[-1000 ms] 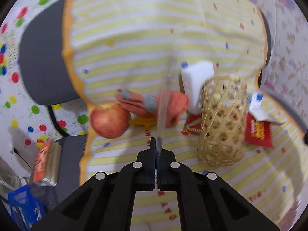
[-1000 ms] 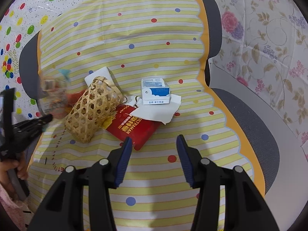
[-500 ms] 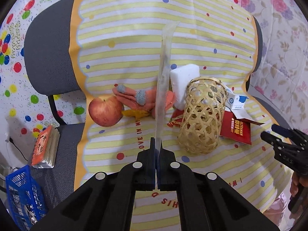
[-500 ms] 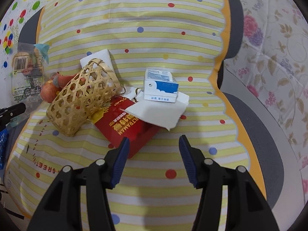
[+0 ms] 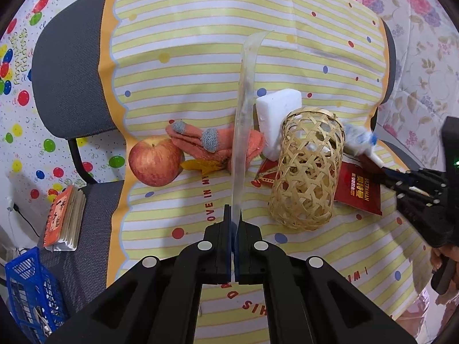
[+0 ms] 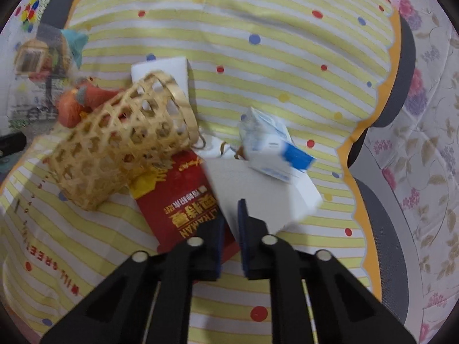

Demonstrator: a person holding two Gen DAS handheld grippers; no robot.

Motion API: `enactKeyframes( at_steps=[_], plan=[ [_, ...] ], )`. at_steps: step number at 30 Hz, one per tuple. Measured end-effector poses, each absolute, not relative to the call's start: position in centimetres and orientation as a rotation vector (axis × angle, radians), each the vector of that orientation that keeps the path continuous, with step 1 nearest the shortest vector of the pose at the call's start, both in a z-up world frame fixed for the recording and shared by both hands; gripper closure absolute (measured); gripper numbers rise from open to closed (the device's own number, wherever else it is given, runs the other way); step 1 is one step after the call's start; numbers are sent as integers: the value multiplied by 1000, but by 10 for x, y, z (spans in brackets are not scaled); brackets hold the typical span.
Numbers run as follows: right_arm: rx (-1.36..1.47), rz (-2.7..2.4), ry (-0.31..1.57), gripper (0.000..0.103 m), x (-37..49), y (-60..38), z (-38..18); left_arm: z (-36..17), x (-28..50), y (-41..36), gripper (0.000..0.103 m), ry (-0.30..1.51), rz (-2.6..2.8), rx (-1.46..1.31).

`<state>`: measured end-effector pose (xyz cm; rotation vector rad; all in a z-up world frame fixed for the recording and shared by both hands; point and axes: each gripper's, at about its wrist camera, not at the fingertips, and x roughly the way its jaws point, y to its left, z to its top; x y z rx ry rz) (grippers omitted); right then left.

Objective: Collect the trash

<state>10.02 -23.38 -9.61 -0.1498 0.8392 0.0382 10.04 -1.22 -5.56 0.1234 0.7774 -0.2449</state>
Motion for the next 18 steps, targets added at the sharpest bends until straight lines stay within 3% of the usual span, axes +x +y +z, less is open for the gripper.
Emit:
enactKeyframes(
  at_steps=[9,18],
  plan=[
    [74,125,624,101,31,-260,-3,-21,64,-12,102,704,-286,98],
    [234,93,595,101,-38,-270,5,-14,2,-35,102,710,-457,75]
  ],
)
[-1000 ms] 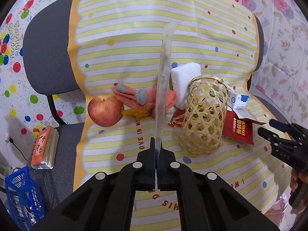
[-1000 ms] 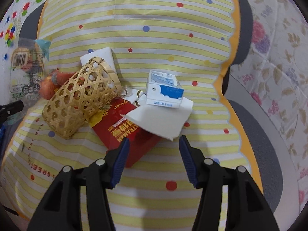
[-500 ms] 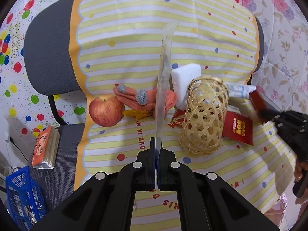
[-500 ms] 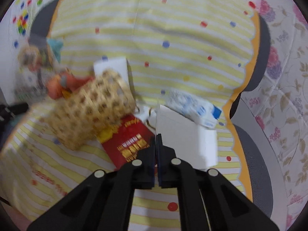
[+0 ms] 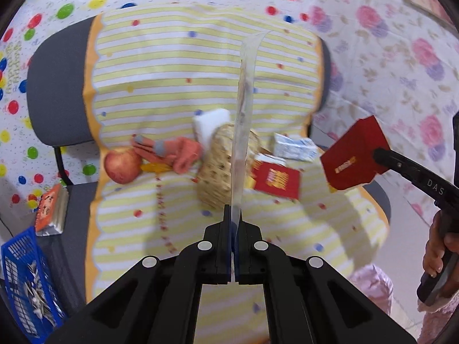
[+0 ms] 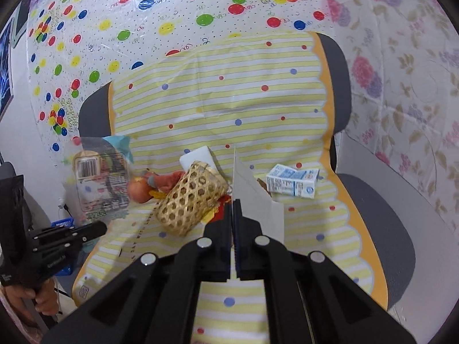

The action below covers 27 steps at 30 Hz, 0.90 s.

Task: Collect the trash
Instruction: 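Carry the plastic strip and white paper to the bin and release them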

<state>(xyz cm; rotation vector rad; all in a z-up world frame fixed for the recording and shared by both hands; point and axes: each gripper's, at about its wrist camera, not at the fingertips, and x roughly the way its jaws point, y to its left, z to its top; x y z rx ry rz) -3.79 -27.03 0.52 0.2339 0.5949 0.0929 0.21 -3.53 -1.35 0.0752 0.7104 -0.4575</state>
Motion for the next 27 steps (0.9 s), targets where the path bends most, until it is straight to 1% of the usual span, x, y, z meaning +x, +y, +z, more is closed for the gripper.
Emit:
enactKeyframes(
  at_steps=[5,15,21,27],
  plan=[
    [200,15,622,101,-76,-265,-6,-25,-29,-57,102,756,-500,117],
    [281,-97,629,101,-169,-288,-15,-46,-96,-113,102,713,-717,191],
    [284,-200,640,101,-225,-294,-13,-63,-124,-148,102,724,-852,225],
    [363,-308,672,101,-278,-311,-32,-85,-146,-189,102,758,-955,295]
  ],
)
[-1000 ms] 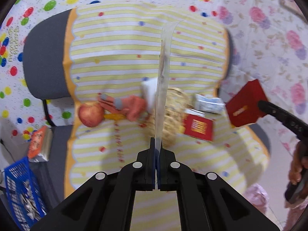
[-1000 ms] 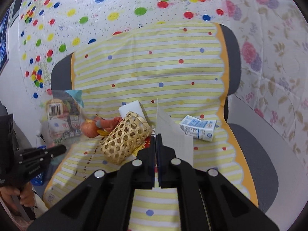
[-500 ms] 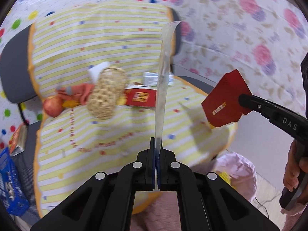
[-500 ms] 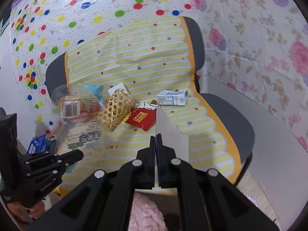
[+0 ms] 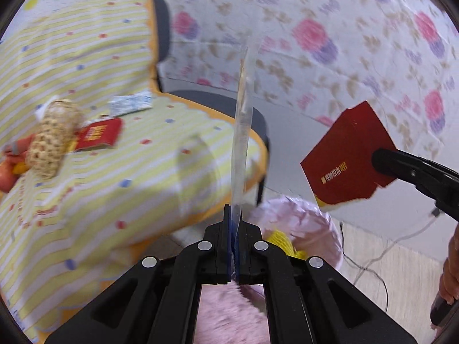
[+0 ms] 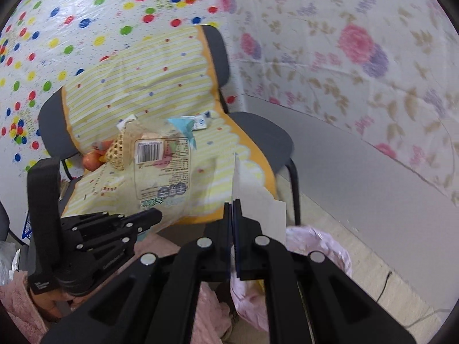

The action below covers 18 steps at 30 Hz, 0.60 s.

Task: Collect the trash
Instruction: 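Carry the plastic strip and white paper to the bin and release them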

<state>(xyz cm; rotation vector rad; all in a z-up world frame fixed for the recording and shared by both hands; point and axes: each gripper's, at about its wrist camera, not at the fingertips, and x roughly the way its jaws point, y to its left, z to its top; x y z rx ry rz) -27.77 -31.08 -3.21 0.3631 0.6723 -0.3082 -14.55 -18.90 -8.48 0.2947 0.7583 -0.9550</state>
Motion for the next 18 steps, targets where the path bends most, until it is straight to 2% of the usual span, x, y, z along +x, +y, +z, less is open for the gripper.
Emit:
enactKeyframes(
  at_steps=[12,17,18],
  plan=[
    [518,-414,705,101,-330,-348,-74,-123,-173,-257,101,835,-1067,388],
    [575,-422,708,101,-334,-370,-89,-128,-174,-282,94,837,-1092,420],
    [592,-423,708,100,-333,-375,-93,-129,-174,-287,86,839,-1096,427]
  ],
)
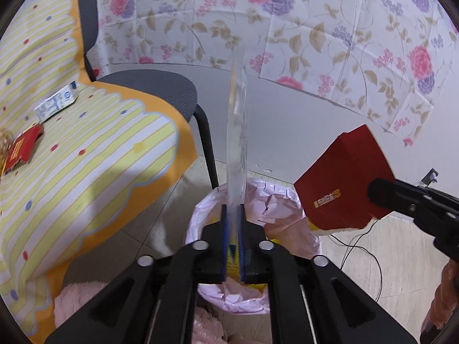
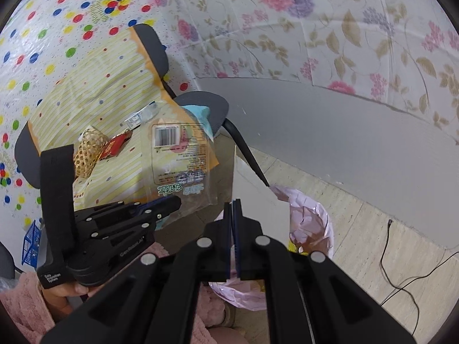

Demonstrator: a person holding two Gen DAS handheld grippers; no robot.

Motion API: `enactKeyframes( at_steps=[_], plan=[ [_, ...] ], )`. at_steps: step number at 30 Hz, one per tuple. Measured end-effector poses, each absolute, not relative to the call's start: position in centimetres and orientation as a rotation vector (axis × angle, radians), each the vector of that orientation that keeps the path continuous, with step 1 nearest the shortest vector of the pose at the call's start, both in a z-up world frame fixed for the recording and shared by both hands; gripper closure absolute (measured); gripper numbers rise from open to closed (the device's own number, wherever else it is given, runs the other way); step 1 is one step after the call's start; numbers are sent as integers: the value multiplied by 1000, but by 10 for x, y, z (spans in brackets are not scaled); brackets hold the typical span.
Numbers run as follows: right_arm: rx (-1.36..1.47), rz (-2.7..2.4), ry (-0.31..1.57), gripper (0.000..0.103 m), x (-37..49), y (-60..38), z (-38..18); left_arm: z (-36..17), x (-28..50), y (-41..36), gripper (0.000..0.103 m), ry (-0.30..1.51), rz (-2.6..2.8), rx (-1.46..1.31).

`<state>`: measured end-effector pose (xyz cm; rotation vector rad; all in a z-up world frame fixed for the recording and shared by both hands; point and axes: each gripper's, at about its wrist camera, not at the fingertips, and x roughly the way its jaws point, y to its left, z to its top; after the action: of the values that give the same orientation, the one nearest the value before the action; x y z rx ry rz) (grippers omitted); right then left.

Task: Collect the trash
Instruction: 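Carry the plastic strip and white paper to the bin and release them, then move both tools back over the chair seat toward the bamboo basket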

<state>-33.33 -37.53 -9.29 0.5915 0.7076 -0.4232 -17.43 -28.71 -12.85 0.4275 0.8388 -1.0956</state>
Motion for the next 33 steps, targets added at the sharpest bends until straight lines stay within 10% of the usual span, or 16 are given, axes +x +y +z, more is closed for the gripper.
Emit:
enactKeyframes(
  at_steps=[4,10,33],
  plan=[
    [638,-442,728,100,-329,-390,-109,-128,-169,-290,57,843,-1088,426],
    [594,-504,711,70,-334,-392,-96,-109,-150,-260,53,799,-978,377],
    [405,-343,703,70,-252,-336,-64,-83,-98,-150,46,779,-671,253]
  ],
)
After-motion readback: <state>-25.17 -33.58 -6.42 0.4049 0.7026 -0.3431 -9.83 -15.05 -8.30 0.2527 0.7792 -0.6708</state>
